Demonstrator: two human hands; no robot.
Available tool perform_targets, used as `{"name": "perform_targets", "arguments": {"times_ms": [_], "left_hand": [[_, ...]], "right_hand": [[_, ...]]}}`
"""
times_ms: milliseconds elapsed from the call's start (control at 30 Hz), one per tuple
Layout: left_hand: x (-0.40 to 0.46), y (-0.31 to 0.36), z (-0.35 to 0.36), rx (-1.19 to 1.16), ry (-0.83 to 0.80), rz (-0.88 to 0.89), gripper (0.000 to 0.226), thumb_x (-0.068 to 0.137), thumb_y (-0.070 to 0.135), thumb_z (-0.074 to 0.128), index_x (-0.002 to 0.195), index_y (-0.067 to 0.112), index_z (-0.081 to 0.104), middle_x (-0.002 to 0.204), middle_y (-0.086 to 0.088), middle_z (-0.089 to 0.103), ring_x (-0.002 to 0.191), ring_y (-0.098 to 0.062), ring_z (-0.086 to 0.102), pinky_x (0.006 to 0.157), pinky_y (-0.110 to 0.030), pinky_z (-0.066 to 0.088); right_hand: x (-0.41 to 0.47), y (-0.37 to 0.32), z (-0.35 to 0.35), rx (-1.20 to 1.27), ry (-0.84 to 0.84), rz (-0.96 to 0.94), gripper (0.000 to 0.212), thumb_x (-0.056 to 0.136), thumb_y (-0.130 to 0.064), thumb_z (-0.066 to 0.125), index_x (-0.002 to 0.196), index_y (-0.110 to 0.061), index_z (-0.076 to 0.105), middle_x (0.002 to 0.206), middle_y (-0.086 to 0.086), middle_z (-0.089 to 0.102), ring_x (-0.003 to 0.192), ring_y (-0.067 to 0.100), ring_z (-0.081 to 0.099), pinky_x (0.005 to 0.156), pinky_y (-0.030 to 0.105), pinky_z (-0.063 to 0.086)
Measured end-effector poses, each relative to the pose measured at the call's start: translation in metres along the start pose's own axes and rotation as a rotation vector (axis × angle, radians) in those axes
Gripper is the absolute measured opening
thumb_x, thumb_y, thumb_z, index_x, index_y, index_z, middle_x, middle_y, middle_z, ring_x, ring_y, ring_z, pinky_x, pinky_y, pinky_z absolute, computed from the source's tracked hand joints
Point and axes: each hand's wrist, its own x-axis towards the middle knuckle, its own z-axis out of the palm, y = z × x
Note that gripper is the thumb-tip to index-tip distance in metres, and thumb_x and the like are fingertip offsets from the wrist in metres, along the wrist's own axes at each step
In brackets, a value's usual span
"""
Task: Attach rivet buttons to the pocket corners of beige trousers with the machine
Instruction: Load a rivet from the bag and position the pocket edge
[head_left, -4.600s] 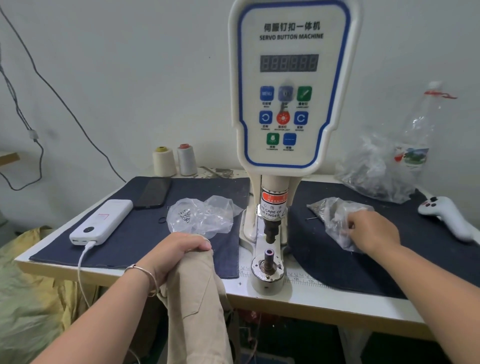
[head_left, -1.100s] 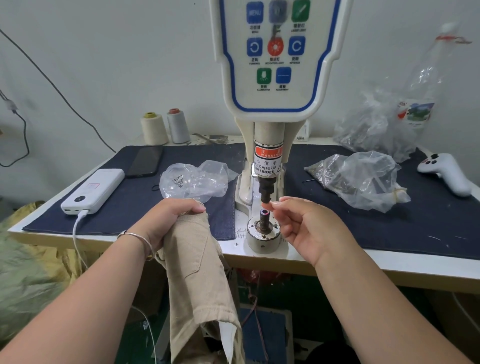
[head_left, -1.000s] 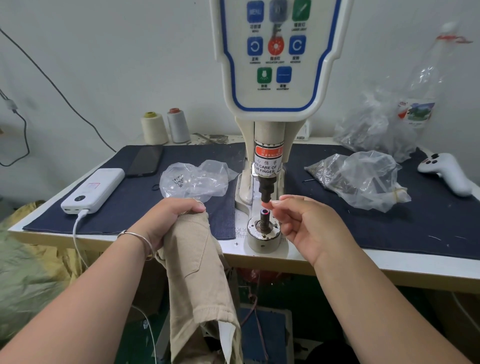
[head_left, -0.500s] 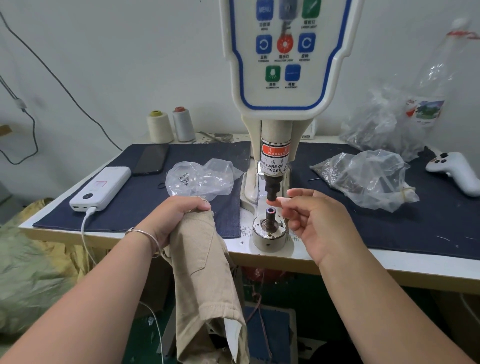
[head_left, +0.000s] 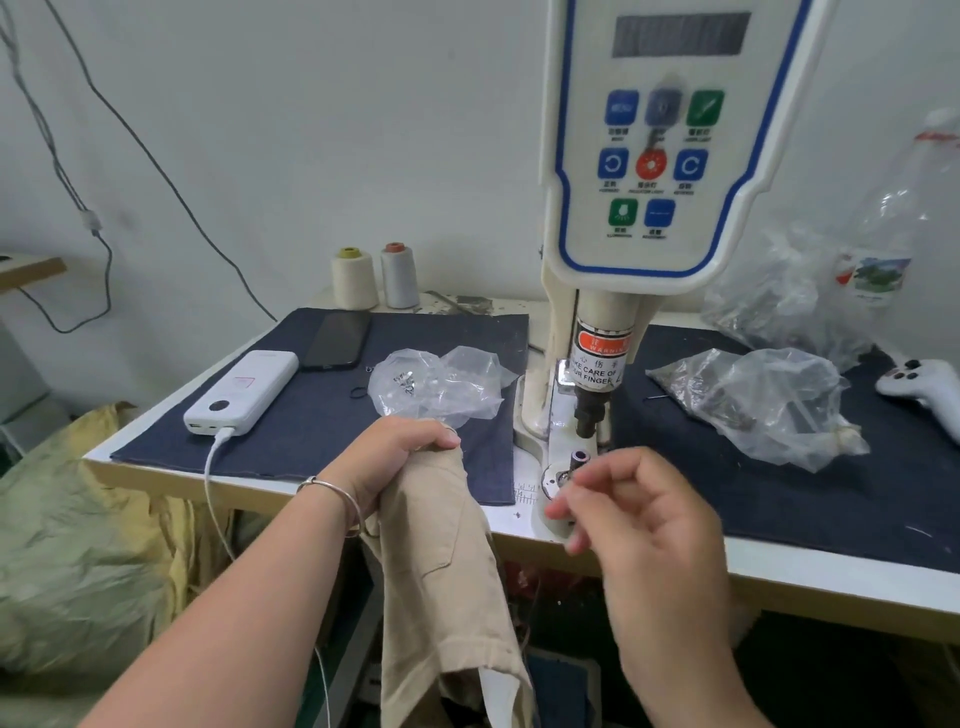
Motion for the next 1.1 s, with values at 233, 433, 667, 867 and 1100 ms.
{"name": "perform_targets", "arguments": {"times_ms": [233,433,667,867,1100], "left_hand": [[-0.001,-0.004,-0.002,-0.046,0.015,0.093,0.02,0.065,0.029,0.067,0.069,0.011,0.075,0.075,-0.001,0.069,0.07,-0.011,0.06,0.068,-0.023,0.048],[0.002,-0.01,-0.006,-0.038,0.004,0.101,0.024,0.064,0.034,0.067,0.071,0.012,0.076,0.075,0.001,0.07,0.069,-0.006,0.061,0.068,-0.017,0.048],[0.007,-0.016,-0.01,-0.047,-0.015,0.108,0.045,0.069,0.037,0.067,0.084,-0.005,0.067,0.077,-0.004,0.059,0.075,-0.012,0.052,0.073,-0.028,0.042],[0.007,-0.014,-0.012,-0.063,-0.047,0.117,0.017,0.082,0.024,0.069,0.065,0.021,0.07,0.068,0.004,0.061,0.067,-0.006,0.054,0.065,-0.017,0.045],[0.003,-0.009,-0.012,-0.061,-0.058,0.084,0.014,0.069,0.033,0.068,0.059,0.024,0.067,0.068,0.003,0.06,0.072,-0.011,0.053,0.073,-0.028,0.044]], "right_hand": [[0.083,-0.012,0.101,-0.455,-0.14,-0.271,0.016,0.082,-0.004,0.059,0.087,-0.018,0.063,0.078,-0.005,0.067,0.075,0.019,0.062,0.069,0.036,0.051],[0.16,0.021,0.143,-1.129,-0.458,-0.33,0.035,0.087,-0.004,0.049,0.107,-0.027,0.067,0.111,0.0,0.065,0.104,0.023,0.057,0.073,0.028,0.041],[0.171,0.035,0.166,-1.469,-0.786,-0.323,0.037,0.084,-0.01,0.049,0.109,-0.026,0.07,0.095,0.0,0.063,0.093,0.026,0.058,0.06,0.029,0.038],[0.18,0.046,0.181,-1.528,-0.668,-0.374,0.013,0.081,-0.013,0.052,0.083,-0.026,0.056,0.064,-0.007,0.038,0.072,0.023,0.048,0.049,0.024,0.026],[0.184,0.064,0.188,-1.633,-0.705,-0.383,0.02,0.083,-0.012,0.052,0.066,-0.019,0.042,0.066,-0.005,0.042,0.074,0.023,0.053,0.064,0.03,0.042]]}}
